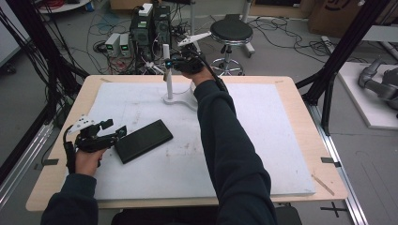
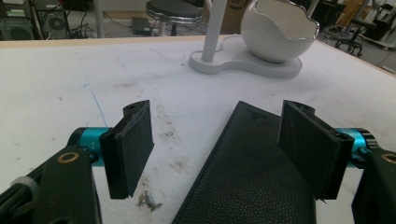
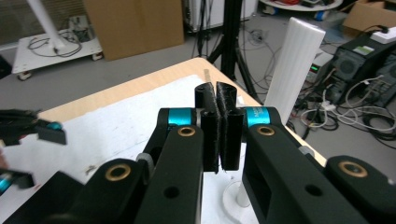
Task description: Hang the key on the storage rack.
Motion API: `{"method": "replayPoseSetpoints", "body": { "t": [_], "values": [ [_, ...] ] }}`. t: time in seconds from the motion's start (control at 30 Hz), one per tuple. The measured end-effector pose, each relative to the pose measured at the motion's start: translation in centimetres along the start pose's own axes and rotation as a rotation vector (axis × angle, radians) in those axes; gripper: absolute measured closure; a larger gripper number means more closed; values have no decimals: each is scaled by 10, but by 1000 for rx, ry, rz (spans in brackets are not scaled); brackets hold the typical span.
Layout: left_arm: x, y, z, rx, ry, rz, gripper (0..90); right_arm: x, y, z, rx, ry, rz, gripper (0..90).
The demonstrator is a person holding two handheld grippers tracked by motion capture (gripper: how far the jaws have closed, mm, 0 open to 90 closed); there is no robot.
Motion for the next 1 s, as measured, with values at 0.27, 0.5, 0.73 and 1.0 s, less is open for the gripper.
{"method": "replayPoseSetpoints", "body": {
  "t": [0.27,0.5,0.73,1.0],
  "values": [
    [0,0,-1,2,-1,1,264,-5,-2,13,20,-45,30,894],
    [0,0,-1,2,-1,0,264,-7,-5,14,30,-94,67,879],
    [1,-1,-1,-1,-5,-6,264,-11,-20,-17,-9,-207,63,645],
    [2,-2,0,-1,-11,-17,257,-13,-81,-83,147,-273,25,366]
  ]
}}
Point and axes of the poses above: each handheld gripper's, and its own axes: z roughly forward along the jaws, y roughly out of its top, x roughly to its left, the point moved 1 cm from there along z, roughly forward along the jaws, and after that the axes turned 12 degrees about -z, right-handed, at the moved point
